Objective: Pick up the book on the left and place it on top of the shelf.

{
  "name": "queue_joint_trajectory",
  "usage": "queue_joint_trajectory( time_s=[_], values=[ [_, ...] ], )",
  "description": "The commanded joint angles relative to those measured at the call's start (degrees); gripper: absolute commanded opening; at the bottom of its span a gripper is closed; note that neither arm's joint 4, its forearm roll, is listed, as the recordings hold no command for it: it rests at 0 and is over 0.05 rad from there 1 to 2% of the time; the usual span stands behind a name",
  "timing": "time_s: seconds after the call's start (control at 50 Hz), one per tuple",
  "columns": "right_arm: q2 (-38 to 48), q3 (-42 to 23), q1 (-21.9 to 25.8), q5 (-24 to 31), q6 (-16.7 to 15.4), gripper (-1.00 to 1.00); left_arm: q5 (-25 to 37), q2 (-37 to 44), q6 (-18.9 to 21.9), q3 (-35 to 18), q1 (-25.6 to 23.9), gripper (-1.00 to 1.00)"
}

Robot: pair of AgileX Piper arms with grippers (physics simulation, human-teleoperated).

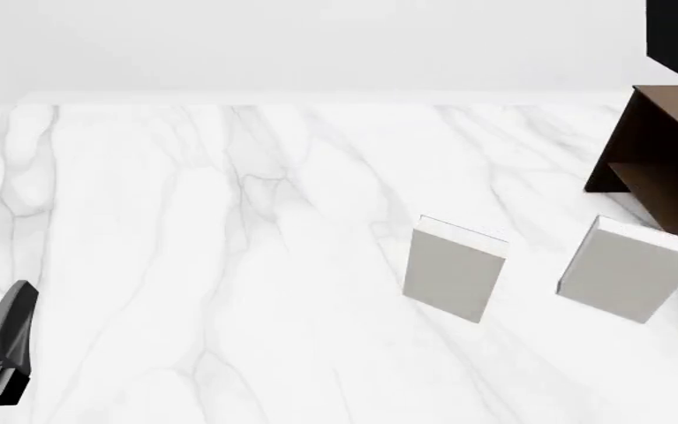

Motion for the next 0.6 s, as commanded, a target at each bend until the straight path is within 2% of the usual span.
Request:
queue_joint_trajectory(
  time_s=[0.02,0.6],
  values=[
    [-0.92,-0.34,-2.72,-0.24,-0.82,-1.00,0.00,0.00,0.00,0.00,0.00,1.00],
    [-1.50,0.50,-9.61,-0.10,-5.19,-1.00,0.00,0.00,0.00,0.00,0.00,1.00]
  ],
)
